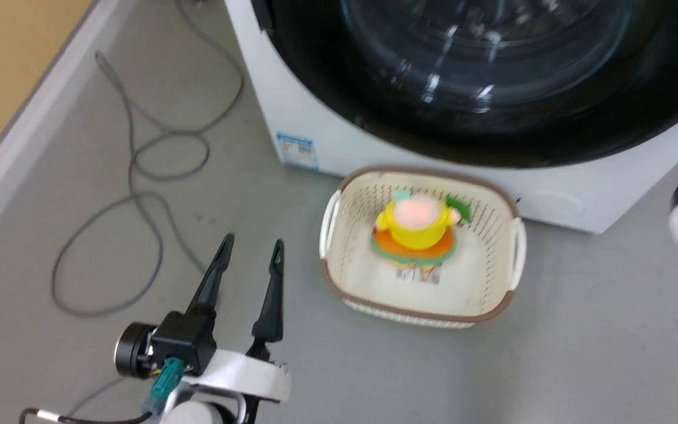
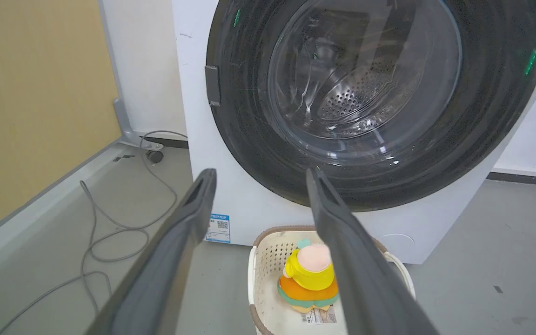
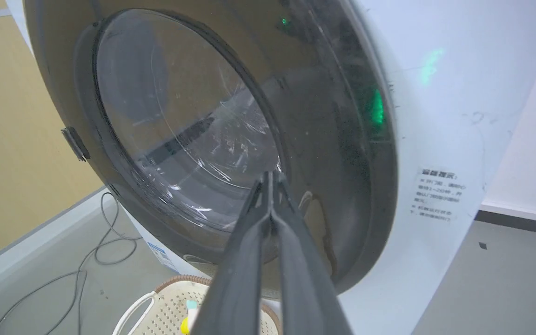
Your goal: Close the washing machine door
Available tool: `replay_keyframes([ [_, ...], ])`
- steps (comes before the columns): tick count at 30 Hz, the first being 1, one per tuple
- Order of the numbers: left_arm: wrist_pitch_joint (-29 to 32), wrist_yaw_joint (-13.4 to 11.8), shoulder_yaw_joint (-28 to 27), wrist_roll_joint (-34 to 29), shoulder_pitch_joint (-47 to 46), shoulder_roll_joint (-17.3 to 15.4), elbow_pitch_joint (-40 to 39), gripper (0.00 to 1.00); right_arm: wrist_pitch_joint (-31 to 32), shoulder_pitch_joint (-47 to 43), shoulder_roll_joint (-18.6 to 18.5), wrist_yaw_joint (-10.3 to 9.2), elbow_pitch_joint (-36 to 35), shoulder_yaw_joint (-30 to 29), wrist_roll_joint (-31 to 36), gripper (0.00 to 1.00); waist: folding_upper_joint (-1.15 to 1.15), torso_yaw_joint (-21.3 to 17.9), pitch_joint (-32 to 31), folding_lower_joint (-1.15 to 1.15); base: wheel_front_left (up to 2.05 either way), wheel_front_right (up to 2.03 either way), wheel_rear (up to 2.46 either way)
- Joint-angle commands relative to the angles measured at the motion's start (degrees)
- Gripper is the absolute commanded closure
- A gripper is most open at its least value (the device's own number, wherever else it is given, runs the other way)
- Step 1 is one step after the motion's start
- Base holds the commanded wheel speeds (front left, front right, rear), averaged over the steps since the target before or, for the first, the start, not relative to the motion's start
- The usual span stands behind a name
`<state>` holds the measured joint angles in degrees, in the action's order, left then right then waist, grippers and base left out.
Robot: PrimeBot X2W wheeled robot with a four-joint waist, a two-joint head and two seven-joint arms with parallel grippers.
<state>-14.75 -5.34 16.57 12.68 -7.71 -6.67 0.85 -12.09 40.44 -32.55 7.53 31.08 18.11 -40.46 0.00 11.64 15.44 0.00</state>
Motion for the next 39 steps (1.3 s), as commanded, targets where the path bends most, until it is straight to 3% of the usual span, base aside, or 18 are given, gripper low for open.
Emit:
replay_keyframes([
  [1,-0.25,0.18,-0.52,-0.14,1.14,-0.37,0.42,0.00,-1.11,-3.74,0.82,-0.04,-1.84,-0.13,-0.41,1.00,0.00,-2.49,-3.68,0.00,0.00,0.00,0.00],
  [8,-0.25,0.35,-2.16,0.44,3.52,-1.15,1.44,0.00,-2.56,-16.64,4.20,-0.04,-10.10,-4.37,2.95,1.00,0.00,-5.56,-8.21,0.00,0.00,0.00,0.00],
  [13,-0.25,0.40,-2.75,0.68,4.69,-1.54,2.05,0.00,-2.68,-24.93,7.16,-0.04,-15.77,-9.32,9.27,1.00,0.00,-6.87,-10.31,0.00,0.00,0.00,0.00],
  [18,-0.25,0.24,-3.04,0.86,5.59,-1.69,2.36,0.00,-1.78,-32.42,13.07,-0.04,-22.01,-15.52,14.44,1.00,0.00,-7.66,-11.77,0.00,0.00,0.00,0.00],
  [19,-0.25,0.28,-2.89,0.95,6.10,-1.70,2.70,0.00,-0.80,-35.32,15.62,-0.04,-24.32,-17.34,17.04,1.00,0.00,-7.75,-12.36,0.00,0.00,0.00,0.00],
  [28,0.17,0.33,-1.76,1.05,7.72,-1.83,4.36,0.00,1.94,-43.93,24.94,-0.04,-31.62,-23.76,24.19,1.00,0.00,-7.63,-14.24,0.00,0.00,0.00,0.00],
  [29,0.16,0.27,-1.68,1.06,7.92,-1.81,4.41,0.00,2.19,-44.80,25.51,-0.04,-32.21,-24.07,25.07,0.79,0.00,-7.66,-14.46,0.00,0.00,0.00,0.00],
  [30,0.14,0.22,-1.62,1.10,8.12,-1.79,4.42,0.00,2.37,-45.65,26.02,-0.04,-32.77,-24.24,25.77,0.00,0.00,-7.67,-14.63,0.00,0.00,0.00,0.00],
  [39,0.04,-0.11,-1.01,1.01,9.25,-1.92,4.28,0.00,3.37,-48.45,27.93,-0.04,-34.06,-24.07,27.74,0.00,0.00,-8.10,-15.54,0.00,0.00,0.00,0.00],
])
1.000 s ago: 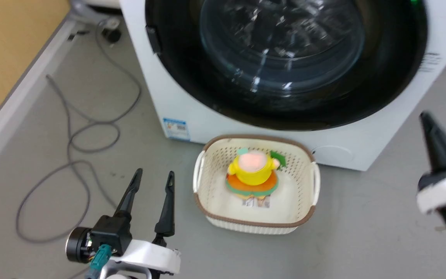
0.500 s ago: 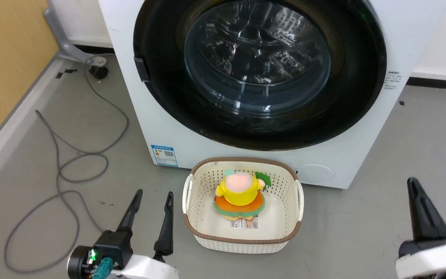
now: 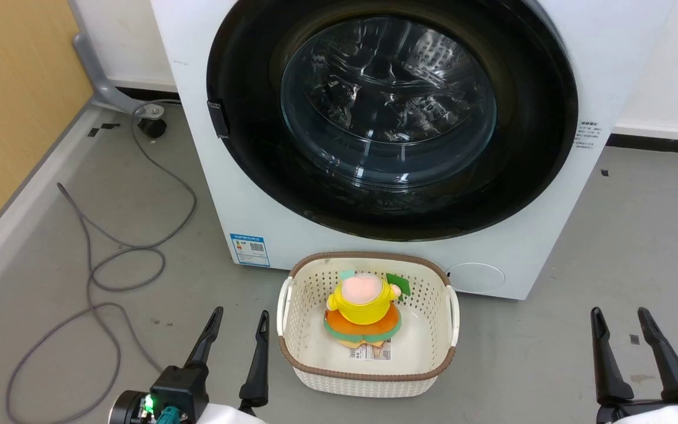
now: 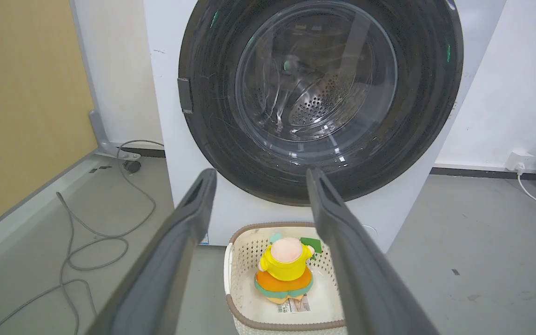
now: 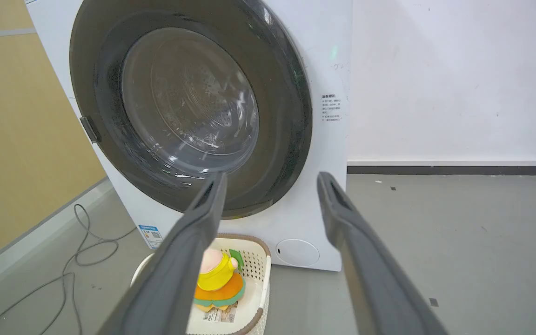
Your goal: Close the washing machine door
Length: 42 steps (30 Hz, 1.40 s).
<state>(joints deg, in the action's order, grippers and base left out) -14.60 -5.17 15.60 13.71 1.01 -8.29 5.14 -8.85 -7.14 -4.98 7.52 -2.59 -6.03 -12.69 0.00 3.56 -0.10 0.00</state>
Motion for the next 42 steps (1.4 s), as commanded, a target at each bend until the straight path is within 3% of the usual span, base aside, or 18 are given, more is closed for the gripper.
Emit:
replay_keyframes([
  [1,-0.12,-0.33,0.03,-0.06,0.57,-0.33,-0.02,0.00,0.14,-0.91,0.42,-0.03,-0.44,0.11,0.04,0.00,0.00,-0.04,-0.05,0.00,0.00,0.00,0.00],
  [13,-0.15,-1.34,0.57,-0.64,0.37,-0.68,-0.09,0.00,0.12,-1.22,0.51,-0.03,-0.54,0.13,1.09,0.00,0.00,-0.03,-0.29,0.00,0.00,0.00,0.00],
  [14,0.01,-1.18,0.54,-0.35,0.03,-0.28,-0.05,1.00,0.19,-0.52,0.23,0.00,-0.09,0.14,0.64,1.00,0.00,-0.04,-0.30,0.00,0.00,0.00,0.00],
  [42,2.87,0.04,-2.61,-2.97,-0.18,0.96,-1.04,1.00,1.89,0.98,0.59,-0.01,0.49,1.29,2.99,1.00,0.00,-0.74,-0.23,0.00,0.00,0.00,0.00],
])
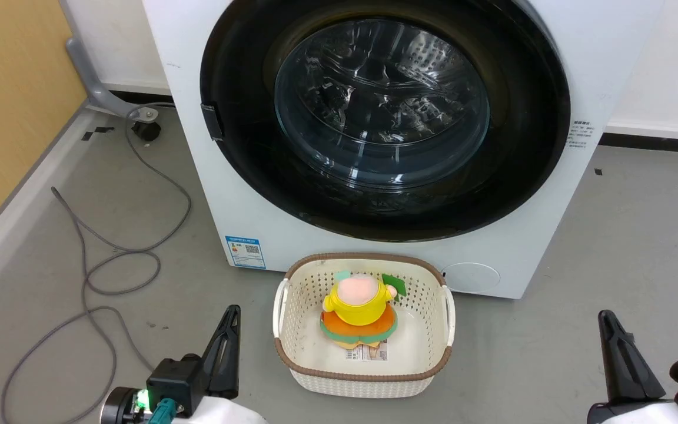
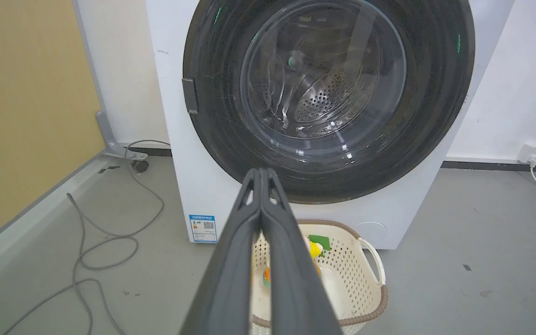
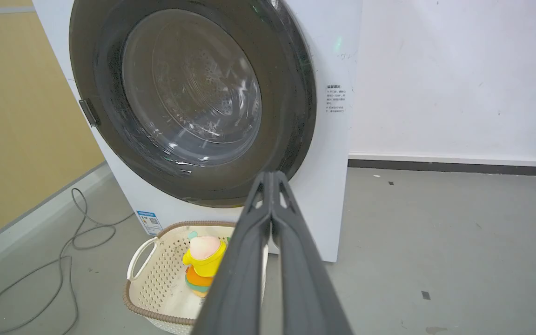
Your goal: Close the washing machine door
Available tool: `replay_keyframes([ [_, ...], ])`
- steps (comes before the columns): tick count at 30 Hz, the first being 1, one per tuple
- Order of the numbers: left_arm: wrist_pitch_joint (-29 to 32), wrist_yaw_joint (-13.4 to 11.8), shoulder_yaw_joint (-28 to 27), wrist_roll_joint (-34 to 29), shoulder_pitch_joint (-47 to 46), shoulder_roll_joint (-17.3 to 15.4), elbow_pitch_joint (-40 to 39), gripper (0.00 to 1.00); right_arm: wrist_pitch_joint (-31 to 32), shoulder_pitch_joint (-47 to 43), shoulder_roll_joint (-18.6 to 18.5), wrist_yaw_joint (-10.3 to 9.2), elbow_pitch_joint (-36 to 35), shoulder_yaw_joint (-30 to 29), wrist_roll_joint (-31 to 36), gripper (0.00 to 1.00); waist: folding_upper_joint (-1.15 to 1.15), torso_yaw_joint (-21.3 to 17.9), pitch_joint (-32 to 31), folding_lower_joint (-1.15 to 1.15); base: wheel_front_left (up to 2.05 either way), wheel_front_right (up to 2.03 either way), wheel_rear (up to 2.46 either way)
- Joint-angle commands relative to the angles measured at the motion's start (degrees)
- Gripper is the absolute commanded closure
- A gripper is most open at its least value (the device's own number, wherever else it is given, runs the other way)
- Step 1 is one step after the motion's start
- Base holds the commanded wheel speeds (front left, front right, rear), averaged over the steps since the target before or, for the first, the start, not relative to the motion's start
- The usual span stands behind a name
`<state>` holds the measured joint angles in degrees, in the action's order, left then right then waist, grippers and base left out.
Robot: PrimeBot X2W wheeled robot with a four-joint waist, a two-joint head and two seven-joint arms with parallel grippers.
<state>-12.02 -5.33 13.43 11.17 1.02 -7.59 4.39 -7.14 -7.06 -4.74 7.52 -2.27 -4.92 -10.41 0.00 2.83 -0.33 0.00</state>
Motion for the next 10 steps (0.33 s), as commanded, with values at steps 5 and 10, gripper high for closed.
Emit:
replay_keyframes([
  [5,1.00,0.52,-1.23,-1.07,-0.24,0.52,-0.53,1.00,0.59,1.27,0.44,-0.01,0.30,0.46,1.28,1.00,0.00,-0.18,0.02,0.00,0.00,0.00,0.00],
  [10,1.59,0.77,-1.88,-1.61,-0.28,0.74,-0.74,1.00,0.94,1.58,0.51,-0.01,0.40,0.70,1.77,1.00,0.00,-0.33,0.04,0.00,0.00,0.00,0.00],
])
